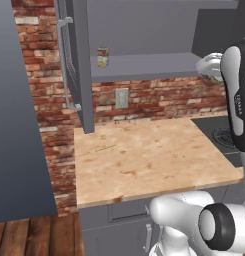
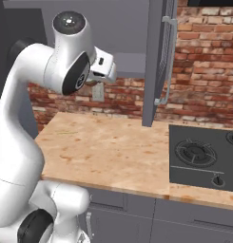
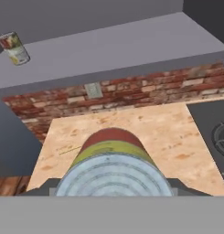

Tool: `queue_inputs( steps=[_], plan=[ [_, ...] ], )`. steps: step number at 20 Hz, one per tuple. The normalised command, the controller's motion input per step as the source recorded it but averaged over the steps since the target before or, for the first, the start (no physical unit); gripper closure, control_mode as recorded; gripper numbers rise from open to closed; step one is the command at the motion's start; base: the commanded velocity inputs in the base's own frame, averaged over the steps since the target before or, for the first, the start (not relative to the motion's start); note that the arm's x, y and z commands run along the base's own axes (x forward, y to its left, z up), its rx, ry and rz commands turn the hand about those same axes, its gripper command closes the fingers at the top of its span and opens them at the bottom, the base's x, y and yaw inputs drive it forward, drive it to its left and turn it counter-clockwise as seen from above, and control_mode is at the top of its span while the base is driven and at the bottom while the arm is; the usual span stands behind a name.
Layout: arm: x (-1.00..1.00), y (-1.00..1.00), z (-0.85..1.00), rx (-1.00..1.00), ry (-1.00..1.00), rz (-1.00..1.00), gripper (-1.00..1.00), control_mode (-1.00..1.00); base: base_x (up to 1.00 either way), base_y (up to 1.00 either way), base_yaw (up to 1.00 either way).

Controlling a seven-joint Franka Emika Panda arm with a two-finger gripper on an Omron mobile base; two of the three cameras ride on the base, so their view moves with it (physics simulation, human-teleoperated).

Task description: Restock the canned food cabinet by taking the new fresh canned food from the counter and placing it in the cabinet. Then, take the old canned food from the cabinet and place it on the counter.

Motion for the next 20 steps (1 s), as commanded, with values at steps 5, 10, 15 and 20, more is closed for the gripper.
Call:
queue_inputs(
  steps=[5,10,15,20],
  plan=[
    [0.90,0.23,0.00,0.00,0.00,0.00,1.00,-1.00,0.00,0.00,0.00],
    [1.00,0.31,-0.01,-0.03,0.00,0.00,1.00,-1.00,0.00,0.00,0.00],
    [1.00,0.18,-0.06,-0.06,0.00,0.00,1.00,-1.00,0.00,0.00,0.00],
    [1.00,0.16,-0.03,-0.08,0.01,0.00,1.00,-1.00,0.00,0.00,0.00]
  ],
)
